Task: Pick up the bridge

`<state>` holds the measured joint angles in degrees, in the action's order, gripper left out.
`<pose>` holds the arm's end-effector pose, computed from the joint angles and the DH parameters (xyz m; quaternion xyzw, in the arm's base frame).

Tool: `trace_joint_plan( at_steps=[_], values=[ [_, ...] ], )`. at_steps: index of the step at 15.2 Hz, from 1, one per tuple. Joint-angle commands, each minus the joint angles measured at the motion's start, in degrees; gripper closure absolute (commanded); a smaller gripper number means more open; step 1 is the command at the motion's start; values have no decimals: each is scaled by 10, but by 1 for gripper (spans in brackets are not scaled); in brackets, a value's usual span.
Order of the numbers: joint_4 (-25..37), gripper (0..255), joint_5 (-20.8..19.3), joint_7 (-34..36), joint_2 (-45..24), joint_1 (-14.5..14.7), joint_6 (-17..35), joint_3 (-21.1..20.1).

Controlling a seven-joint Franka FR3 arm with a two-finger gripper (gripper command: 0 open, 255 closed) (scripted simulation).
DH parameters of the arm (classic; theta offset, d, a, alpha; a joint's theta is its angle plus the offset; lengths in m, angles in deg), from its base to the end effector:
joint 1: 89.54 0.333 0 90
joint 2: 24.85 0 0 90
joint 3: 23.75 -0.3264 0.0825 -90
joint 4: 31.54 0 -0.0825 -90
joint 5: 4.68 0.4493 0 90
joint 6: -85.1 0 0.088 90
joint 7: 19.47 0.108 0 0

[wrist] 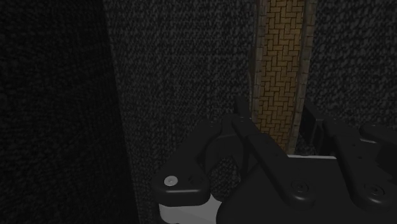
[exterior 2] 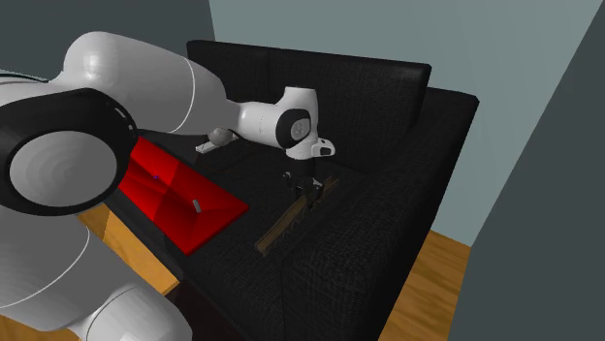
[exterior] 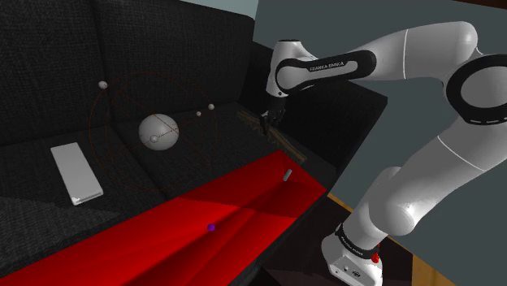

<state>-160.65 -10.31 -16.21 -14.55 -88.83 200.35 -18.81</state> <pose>0.5356 -0.0460 0.4112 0.9980 -0.0420 -0.0315 0.0358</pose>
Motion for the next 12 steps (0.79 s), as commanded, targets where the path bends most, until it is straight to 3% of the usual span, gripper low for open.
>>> trace_joint_plan(
  at_steps=[1, 12],
  values=[
    [5, 255, 0, 0, 3, 0, -8, 0],
    [70, 255, 2, -5, 24, 1, -94, -2]
  ],
)
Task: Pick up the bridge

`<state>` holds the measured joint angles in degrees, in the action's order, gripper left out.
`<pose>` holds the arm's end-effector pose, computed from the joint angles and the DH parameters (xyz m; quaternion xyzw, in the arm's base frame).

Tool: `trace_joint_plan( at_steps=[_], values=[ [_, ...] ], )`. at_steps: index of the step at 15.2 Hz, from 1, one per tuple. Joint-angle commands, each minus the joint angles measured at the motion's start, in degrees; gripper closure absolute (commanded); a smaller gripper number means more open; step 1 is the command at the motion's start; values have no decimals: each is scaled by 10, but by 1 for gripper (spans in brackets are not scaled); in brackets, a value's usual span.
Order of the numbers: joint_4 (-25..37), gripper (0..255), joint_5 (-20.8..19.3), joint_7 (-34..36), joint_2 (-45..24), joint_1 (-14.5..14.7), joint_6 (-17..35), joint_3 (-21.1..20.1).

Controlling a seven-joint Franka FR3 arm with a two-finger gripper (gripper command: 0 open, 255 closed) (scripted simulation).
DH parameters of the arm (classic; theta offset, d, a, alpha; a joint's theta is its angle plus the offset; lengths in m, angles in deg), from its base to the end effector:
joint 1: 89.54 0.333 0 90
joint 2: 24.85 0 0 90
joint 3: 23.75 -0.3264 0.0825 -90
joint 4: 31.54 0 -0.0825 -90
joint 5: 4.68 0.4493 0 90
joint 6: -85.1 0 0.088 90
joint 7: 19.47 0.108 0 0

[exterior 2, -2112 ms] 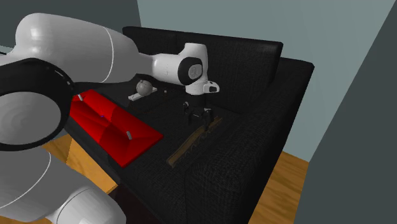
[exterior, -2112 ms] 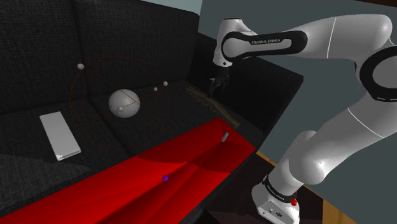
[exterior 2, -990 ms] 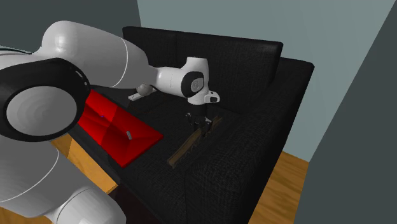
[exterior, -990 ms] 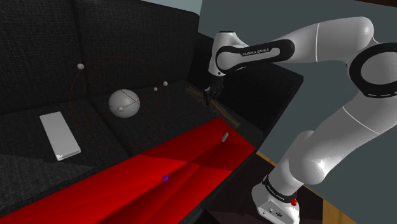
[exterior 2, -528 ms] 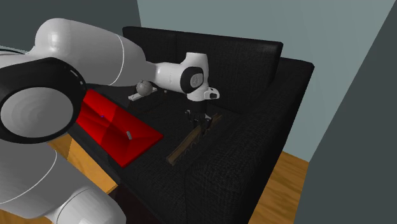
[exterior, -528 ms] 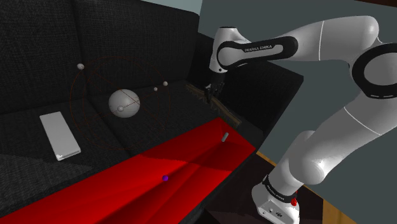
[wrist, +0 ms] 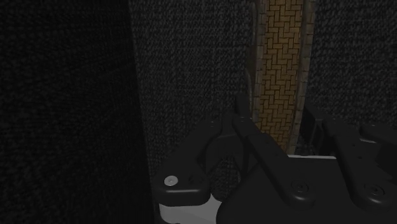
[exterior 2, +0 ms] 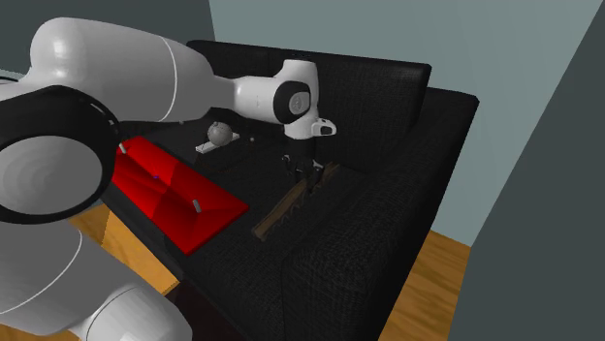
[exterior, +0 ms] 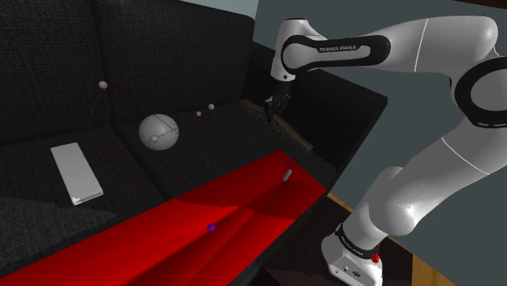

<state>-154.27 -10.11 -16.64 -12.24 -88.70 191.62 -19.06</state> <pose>0.5390 -0.0453 0.4789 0.9980 -0.0420 -0.0319 0.0358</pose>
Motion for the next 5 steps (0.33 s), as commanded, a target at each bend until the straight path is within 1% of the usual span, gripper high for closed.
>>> trace_joint_plan(
  at_steps=[1, 3, 5],
  values=[
    [12, 255, 0, -1, 2, 0, -14, 0],
    [26, 255, 1, -2, 4, 0, -29, 0],
    [27, 255, 1, -2, 4, 0, -31, 0]
  ],
)
